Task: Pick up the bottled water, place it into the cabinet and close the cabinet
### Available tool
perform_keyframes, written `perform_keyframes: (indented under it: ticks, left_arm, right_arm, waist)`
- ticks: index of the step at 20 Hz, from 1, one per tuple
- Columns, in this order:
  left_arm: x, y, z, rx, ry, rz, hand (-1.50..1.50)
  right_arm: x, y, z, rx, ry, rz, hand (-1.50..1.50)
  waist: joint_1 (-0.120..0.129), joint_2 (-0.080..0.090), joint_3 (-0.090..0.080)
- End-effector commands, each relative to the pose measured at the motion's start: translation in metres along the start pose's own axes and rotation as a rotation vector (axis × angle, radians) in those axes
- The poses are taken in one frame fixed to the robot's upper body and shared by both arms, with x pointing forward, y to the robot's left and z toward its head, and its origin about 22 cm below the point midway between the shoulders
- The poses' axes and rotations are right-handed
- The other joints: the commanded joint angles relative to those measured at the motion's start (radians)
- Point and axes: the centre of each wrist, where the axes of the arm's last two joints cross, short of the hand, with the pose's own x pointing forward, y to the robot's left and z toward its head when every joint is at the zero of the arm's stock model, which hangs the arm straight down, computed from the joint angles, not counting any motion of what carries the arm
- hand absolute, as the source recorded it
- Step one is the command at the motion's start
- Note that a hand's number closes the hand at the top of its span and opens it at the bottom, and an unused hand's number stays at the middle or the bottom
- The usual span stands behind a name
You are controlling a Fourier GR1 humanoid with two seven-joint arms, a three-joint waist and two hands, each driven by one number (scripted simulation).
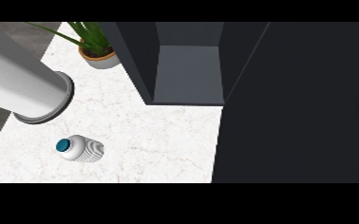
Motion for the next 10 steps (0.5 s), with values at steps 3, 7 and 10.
perform_keyframes:
  ticks: [3, 7, 10]
  left_arm:
    - [0.048, -0.001, 0.024, -0.001, -0.056, 0.044, -1.50]
    - [0.050, -0.001, 0.026, -0.018, -0.011, 0.058, -1.50]
    - [0.044, 0.005, 0.029, 0.010, -0.019, 0.064, -1.50]
  right_arm:
    - [0.025, 0.020, 0.014, 0.007, -0.011, -0.027, -1.50]
    - [0.032, 0.015, 0.009, 0.021, 0.010, 0.004, -1.50]
    - [0.032, 0.020, 0.016, -0.002, 0.003, -0.018, -1.50]
  waist:
    - [0.000, -0.004, 0.001]
    - [0.004, 0.000, 0.001]
    - [0.001, -0.004, 0.001]
